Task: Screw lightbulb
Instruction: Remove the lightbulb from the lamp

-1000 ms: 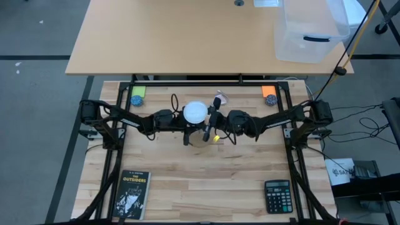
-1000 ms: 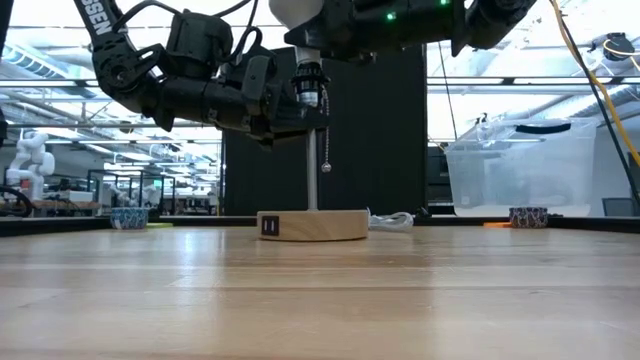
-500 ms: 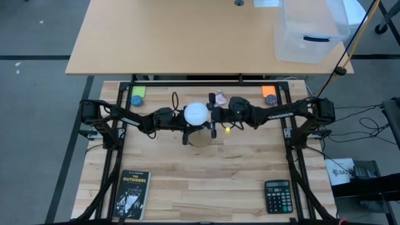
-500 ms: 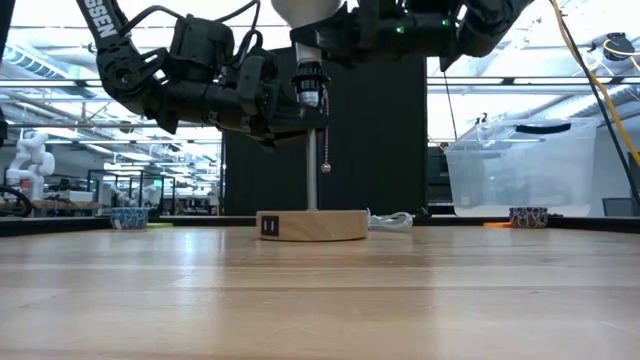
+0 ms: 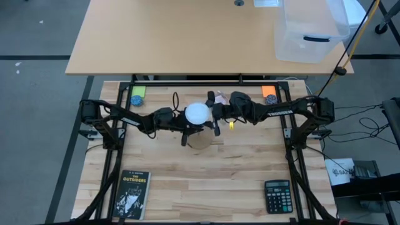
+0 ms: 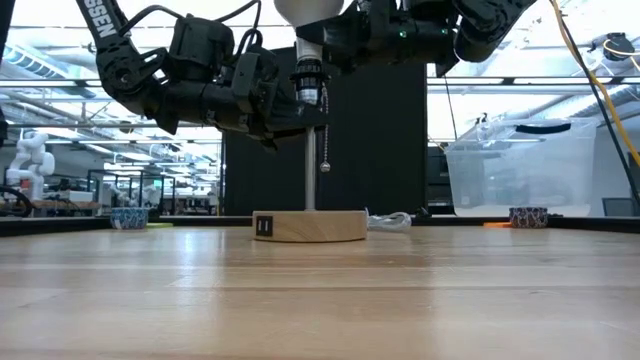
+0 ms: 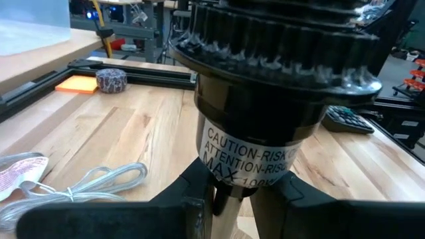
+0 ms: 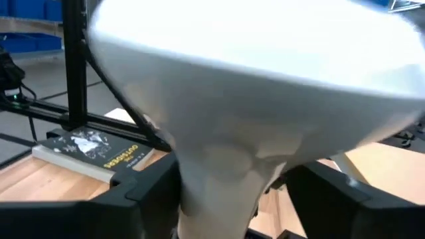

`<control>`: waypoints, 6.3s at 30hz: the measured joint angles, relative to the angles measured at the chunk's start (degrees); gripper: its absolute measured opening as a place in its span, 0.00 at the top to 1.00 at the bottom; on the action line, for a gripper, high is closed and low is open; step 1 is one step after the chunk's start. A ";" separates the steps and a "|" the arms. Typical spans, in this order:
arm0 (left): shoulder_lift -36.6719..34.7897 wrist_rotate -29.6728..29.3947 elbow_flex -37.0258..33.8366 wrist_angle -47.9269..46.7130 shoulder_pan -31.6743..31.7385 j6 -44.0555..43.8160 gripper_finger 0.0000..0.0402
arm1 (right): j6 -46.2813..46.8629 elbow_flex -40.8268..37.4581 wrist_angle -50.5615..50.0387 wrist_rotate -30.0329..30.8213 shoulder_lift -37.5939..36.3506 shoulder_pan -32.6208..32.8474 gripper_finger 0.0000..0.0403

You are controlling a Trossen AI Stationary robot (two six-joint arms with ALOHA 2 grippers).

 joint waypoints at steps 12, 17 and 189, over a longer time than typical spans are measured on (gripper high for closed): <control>0.00 0.13 0.07 -0.09 -0.13 0.24 0.82 | -0.97 -0.04 -13.32 0.41 -10.48 0.04 0.24; 0.00 0.08 0.00 -0.24 -0.15 0.24 0.82 | -2.29 0.02 -22.17 0.41 -16.44 0.32 0.24; 0.02 8.59 -0.03 -0.48 0.33 2.20 0.82 | 5.37 3.10 -4.71 -15.17 -1.10 0.80 0.24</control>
